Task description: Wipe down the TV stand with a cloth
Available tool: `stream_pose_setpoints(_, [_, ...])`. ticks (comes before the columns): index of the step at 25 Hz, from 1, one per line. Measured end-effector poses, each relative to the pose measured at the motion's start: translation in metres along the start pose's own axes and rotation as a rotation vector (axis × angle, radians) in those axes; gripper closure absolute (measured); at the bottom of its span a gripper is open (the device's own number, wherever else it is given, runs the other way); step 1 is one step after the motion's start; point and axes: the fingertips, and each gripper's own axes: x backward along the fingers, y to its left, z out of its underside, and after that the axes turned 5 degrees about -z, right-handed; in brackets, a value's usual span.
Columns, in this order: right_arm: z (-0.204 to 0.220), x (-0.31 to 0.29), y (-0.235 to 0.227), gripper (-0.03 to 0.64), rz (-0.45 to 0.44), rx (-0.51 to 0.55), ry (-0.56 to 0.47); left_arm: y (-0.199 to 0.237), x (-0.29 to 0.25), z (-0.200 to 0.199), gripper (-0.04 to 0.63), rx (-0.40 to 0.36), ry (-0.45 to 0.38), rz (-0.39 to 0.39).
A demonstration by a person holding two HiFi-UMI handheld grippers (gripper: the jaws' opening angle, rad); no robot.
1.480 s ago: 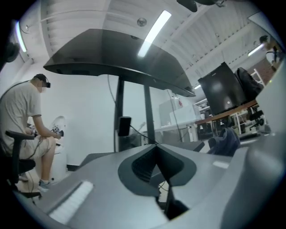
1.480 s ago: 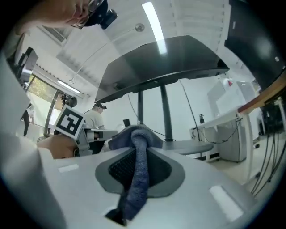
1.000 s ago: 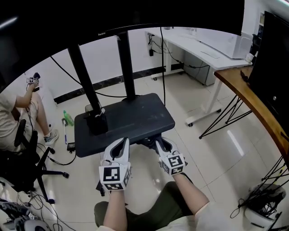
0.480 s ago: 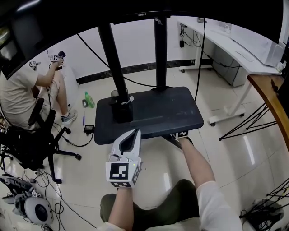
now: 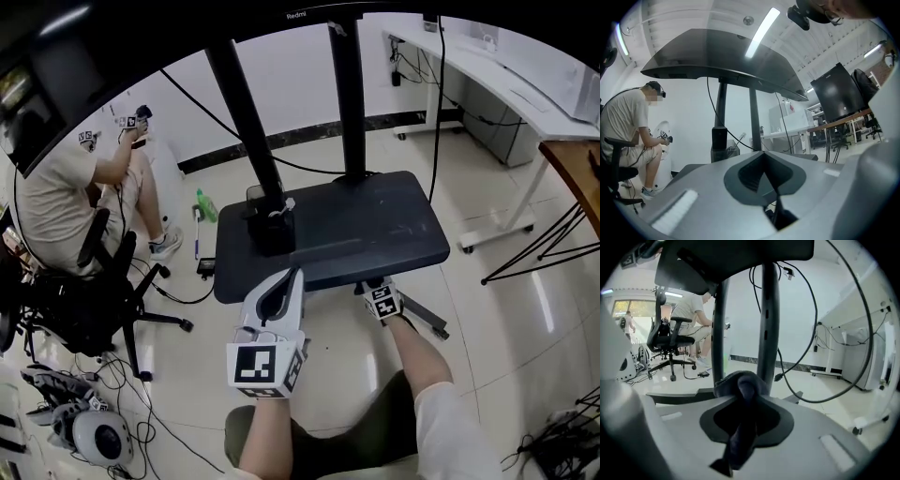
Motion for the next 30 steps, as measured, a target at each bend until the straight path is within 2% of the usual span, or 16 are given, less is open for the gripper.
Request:
stream_pose_setpoints(4, [0.030, 0.026, -0.020, 0.558, 0.052, -0.019, 0.064, 0.001, -0.001, 0.002, 0.436, 0.003, 0.001, 0.002])
stream_pose_setpoints(7, [0.097, 0.092, -0.047, 0.558, 0.104, -0.010, 0.162, 0.000, 0.002, -0.003, 0.436, 0.010, -0.003, 0.003])
stream_pose_setpoints(11, [0.192, 0.219, -0.089, 0.558, 0.210, -0.066, 0.287, -0.004, 0.004, -0.005, 0.436, 0.018, -0.008, 0.010])
stream_pose_setpoints(13, [0.204, 0.266, -0.098, 0.558, 0.269, -0.101, 0.282, -0.007, 0.005, -0.008, 0.436, 0.019, -0.011, 0.018])
stream_pose_setpoints(15, [0.204, 0.285, -0.088, 0.558, 0.277, -0.150, 0.249, -0.008, 0.009, -0.011, 0.436, 0.017, -0.011, 0.018])
stream_pose_setpoints(16, [0.183, 0.288, -0.072, 0.558, 0.259, -0.139, 0.206, -0.007, 0.012, -0.013, 0.436, 0.017, -0.008, 0.017])
stream_pose_setpoints(18, [0.091, 0.293, -0.023, 0.558, 0.203, -0.059, 0.065, -0.002, 0.019, -0.016, 0.436, 0.021, 0.001, 0.011])
stream_pose_setpoints(20, [-0.048, 0.316, 0.044, 0.558, 0.137, 0.024, -0.116, 0.005, 0.027, -0.023, 0.436, 0.026, -0.003, -0.003])
stream_pose_setpoints(23, [-0.274, 0.382, 0.150, 0.558, 0.060, 0.156, -0.362, 0.014, 0.036, -0.033, 0.436, 0.017, -0.021, -0.035])
stream_pose_setpoints(25, [-0.382, 0.424, 0.193, 0.558, 0.051, 0.215, -0.461, 0.018, 0.037, -0.032, 0.436, -0.007, -0.024, -0.048])
stream_pose_setpoints(27, [-0.452, 0.461, 0.223, 0.558, 0.078, 0.213, -0.531, 0.022, 0.048, -0.034, 0.436, -0.055, -0.025, -0.044])
stream_pose_setpoints(30, [-0.504, 0.480, 0.240, 0.558, 0.097, 0.218, -0.655, 0.039, 0.064, -0.038, 0.436, -0.101, -0.020, -0.048])
